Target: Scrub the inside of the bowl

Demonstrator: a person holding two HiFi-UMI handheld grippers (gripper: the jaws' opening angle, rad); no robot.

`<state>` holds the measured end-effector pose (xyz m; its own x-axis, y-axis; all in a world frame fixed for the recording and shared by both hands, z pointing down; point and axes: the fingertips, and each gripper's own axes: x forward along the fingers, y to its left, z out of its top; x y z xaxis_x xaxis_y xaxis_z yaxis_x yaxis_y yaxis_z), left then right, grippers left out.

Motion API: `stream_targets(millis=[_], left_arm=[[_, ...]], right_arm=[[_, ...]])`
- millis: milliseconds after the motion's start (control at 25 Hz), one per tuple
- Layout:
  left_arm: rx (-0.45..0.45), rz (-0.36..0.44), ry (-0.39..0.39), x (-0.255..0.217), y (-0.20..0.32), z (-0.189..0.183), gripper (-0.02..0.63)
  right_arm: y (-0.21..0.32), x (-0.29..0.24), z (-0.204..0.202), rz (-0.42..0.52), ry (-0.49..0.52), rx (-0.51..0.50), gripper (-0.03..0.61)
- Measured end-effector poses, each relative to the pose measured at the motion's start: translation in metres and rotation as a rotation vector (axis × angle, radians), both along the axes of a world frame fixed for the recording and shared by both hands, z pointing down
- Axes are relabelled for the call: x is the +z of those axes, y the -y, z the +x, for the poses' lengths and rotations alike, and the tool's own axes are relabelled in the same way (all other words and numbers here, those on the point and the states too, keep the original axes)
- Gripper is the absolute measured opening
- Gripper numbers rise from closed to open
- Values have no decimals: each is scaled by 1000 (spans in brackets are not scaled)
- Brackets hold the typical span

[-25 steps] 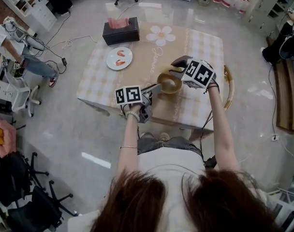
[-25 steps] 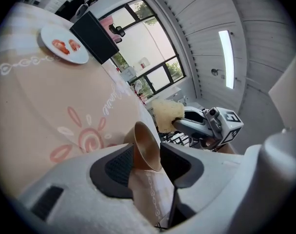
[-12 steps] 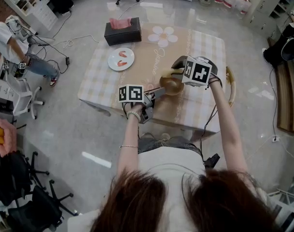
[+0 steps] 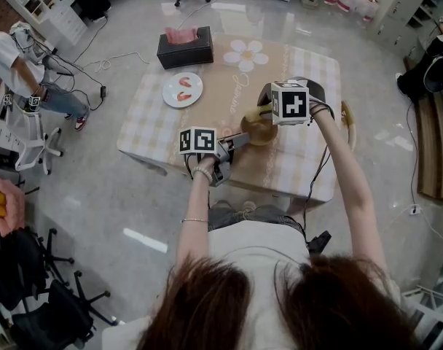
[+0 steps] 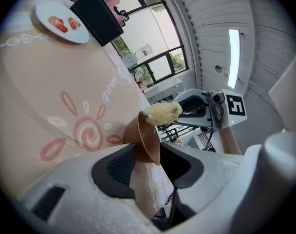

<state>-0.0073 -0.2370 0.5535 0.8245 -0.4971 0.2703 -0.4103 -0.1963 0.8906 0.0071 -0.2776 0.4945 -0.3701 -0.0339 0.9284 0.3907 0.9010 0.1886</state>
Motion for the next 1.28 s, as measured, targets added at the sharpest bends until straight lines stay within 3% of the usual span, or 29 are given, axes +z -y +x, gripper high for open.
stream_targets(millis=[720,1280], left_arm=[[-31,-42,-29,5,1,-2,158],[-45,-109,-55,12,0,-1,109]], right_arm=[[-8,15,-6,38,-233,-234,78],[-8,18,-4,137,-384,-405,78]])
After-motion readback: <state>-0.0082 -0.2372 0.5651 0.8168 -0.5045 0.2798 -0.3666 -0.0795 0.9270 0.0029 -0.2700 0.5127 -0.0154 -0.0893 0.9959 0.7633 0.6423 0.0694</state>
